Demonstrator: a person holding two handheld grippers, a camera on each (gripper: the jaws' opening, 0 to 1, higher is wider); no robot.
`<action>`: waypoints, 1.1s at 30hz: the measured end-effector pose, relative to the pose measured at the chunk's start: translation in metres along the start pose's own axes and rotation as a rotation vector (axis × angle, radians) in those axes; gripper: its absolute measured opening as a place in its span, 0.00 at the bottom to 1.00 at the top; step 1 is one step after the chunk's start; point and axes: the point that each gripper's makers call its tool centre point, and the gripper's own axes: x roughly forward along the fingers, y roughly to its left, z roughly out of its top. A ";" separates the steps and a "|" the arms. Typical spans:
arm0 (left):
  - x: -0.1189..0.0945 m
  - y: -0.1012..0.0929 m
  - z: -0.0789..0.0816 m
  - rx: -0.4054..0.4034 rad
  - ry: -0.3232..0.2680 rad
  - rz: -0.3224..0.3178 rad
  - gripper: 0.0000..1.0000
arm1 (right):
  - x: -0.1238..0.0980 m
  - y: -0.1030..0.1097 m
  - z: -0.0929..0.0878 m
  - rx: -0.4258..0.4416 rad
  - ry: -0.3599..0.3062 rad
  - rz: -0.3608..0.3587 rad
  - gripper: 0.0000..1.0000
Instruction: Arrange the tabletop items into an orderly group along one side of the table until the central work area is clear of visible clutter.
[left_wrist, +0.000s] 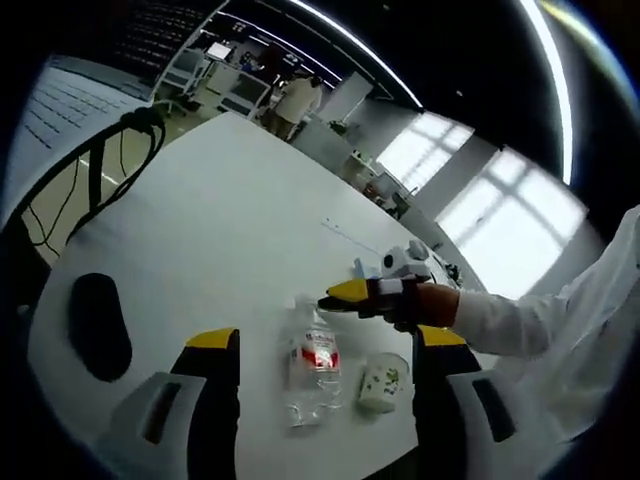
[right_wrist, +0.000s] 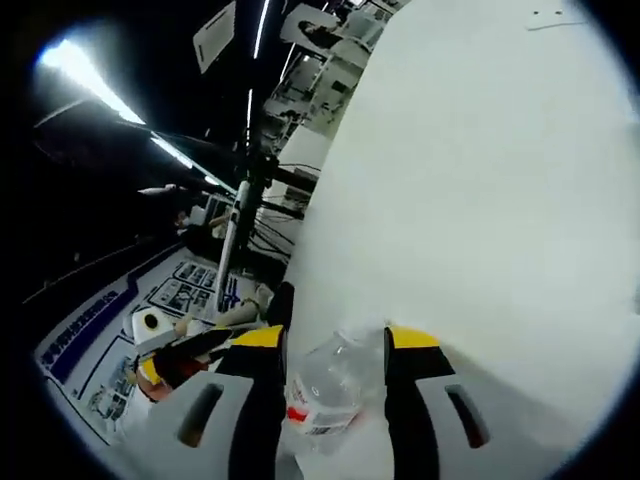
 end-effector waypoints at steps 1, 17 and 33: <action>0.000 0.000 0.000 0.000 0.001 -0.001 0.71 | 0.002 -0.001 0.000 -0.002 0.003 -0.002 0.37; 0.005 0.009 -0.011 -0.026 0.016 -0.030 0.68 | 0.020 -0.009 -0.008 0.056 0.009 0.034 0.33; 0.025 0.012 -0.027 -0.032 0.072 -0.088 0.65 | 0.022 -0.014 -0.007 0.068 -0.018 0.055 0.21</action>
